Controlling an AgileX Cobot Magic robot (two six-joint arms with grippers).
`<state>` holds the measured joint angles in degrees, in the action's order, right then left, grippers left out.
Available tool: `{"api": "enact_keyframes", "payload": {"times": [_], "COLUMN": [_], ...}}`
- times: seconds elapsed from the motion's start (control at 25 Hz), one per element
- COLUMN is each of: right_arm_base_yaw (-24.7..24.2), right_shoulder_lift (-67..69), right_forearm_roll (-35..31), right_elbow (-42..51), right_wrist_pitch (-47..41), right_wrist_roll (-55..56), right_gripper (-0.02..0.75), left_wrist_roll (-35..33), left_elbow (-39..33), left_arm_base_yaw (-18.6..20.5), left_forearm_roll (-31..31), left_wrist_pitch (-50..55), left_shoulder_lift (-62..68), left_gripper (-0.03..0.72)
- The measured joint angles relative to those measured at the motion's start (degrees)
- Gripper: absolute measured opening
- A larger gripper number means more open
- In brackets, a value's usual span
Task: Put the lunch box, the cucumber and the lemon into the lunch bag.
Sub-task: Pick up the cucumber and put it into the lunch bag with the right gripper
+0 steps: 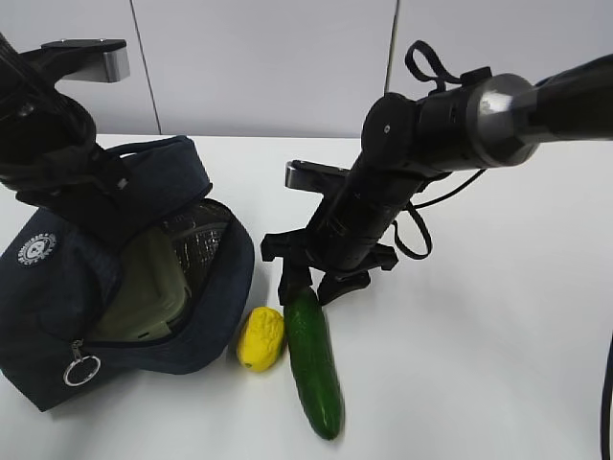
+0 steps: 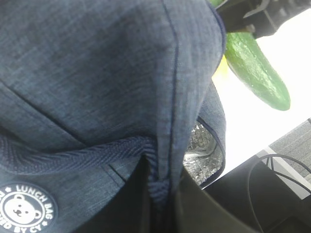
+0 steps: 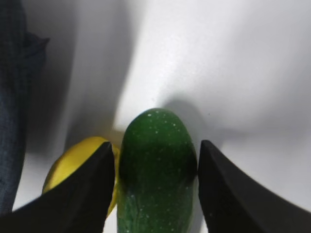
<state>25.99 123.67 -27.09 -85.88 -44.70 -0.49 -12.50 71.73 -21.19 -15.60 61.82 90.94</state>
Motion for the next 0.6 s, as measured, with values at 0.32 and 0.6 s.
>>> {"api": "enact_keyframes", "payload": {"times": [0.32, 0.6], "right_arm_base_yaw": [0.0, 0.0], "right_shoulder_lift": [1.9, 2.2], "right_forearm_roll": [-0.5, 2.9], "right_elbow": [0.0, -2.8], "right_wrist_pitch": [0.0, -3.9], "right_wrist_roll": [0.5, 0.5], "right_gripper": [0.396, 0.326], "left_wrist_roll": [-0.4, -0.5], "left_elbow": [0.0, 0.0], "left_arm_base_yaw": [0.0, 0.0], "left_forearm_roll": [0.0, 0.0], "left_wrist_pitch": [0.0, 0.0], "left_shoulder_lift": [0.0, 0.0], "left_gripper": [0.006, 0.006]}}
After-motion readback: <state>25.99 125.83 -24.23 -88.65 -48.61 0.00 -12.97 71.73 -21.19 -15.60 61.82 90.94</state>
